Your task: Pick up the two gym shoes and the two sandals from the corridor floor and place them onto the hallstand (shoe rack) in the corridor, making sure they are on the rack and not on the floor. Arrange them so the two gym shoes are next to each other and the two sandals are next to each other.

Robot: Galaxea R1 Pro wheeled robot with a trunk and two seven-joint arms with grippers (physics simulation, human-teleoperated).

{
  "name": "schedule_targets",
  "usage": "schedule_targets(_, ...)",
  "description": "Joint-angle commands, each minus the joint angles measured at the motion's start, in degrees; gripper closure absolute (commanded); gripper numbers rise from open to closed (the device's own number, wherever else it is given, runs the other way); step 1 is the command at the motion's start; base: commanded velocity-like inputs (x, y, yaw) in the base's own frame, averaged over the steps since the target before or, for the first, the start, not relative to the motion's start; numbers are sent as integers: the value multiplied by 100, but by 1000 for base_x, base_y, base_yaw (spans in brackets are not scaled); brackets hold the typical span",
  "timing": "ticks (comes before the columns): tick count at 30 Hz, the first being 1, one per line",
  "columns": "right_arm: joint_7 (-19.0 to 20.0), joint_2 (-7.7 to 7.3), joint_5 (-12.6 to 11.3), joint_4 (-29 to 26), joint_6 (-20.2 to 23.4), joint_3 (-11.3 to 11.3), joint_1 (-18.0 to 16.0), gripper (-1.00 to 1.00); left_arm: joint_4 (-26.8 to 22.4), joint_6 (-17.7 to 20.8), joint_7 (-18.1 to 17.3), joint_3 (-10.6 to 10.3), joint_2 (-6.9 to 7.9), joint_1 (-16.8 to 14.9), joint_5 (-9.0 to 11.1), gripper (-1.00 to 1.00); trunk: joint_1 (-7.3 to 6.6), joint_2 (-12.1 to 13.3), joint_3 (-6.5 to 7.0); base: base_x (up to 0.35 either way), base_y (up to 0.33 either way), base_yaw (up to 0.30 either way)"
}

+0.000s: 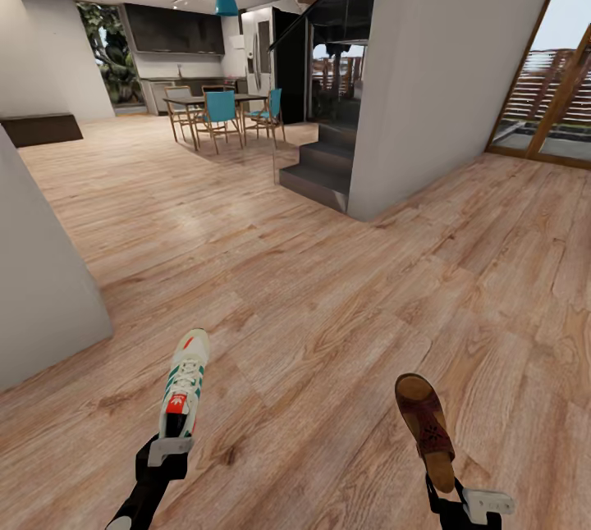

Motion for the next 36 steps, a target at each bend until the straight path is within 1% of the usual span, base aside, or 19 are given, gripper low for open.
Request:
schedule_targets(1,50,5,23,41,-13,-48,-4,100,25,-22,-37,48,-5,-3,-58,100,-24,40,23,0,0,0)
schedule_targets(6,50,11,23,150,-13,-48,-4,100,127,-23,-37,47,-5,-3,-58,100,-133,241,158,0,0,0)
schedule_targets(20,50,12,23,174,-13,-48,-4,100,157,-23,-37,47,-5,-3,-58,100,-441,802,536,0,0,0)
schedule_targets(27,50,12,23,175,-13,-48,-4,100,164,-31,-44,47,-5,-3,-65,100,-441,802,598,0,0,-81)
schedule_targets(36,58,16,15,175,-13,-45,-4,100,173,-32,-45,40,-6,-3,-67,100,-441,802,669,0,0,-185)
